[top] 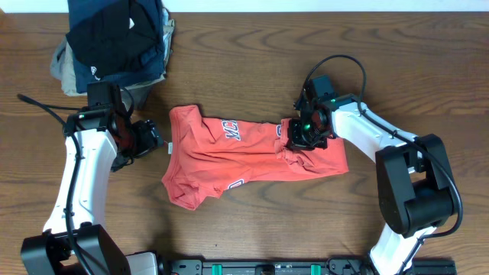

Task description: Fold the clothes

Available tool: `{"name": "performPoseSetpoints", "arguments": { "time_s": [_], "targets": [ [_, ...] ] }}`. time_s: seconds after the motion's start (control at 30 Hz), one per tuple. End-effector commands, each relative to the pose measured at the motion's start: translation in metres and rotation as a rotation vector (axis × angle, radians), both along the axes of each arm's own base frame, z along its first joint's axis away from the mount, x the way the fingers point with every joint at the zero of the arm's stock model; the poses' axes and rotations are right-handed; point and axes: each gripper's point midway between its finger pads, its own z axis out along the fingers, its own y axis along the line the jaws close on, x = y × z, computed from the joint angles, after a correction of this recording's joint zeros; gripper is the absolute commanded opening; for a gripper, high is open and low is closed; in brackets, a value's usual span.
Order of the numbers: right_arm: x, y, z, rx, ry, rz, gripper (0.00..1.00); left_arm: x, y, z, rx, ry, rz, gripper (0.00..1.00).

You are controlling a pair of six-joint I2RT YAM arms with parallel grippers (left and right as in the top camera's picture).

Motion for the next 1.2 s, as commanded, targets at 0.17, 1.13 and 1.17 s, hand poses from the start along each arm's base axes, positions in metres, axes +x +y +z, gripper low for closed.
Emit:
{"name": "performPoseSetpoints", "arguments": {
  "time_s": [0.17,1.13,1.17],
  "targets": [
    [0.010,-0.001,0.038,0.038,-0.017,0.012,0.18,-0.003,0.002,-0.005,0.004,0.020,0.006,0.88],
    [0.054,-0.003,-0.005,-0.034,-0.048,-0.074,0.11,-0.002,0.002,-0.005,0.004,0.018,0.006,0.88],
    [0.056,-0.007,0.002,-0.041,-0.052,-0.083,0.12,-0.002,0.002,-0.005,0.004,0.018,0.006,0.88]
  ]
}}
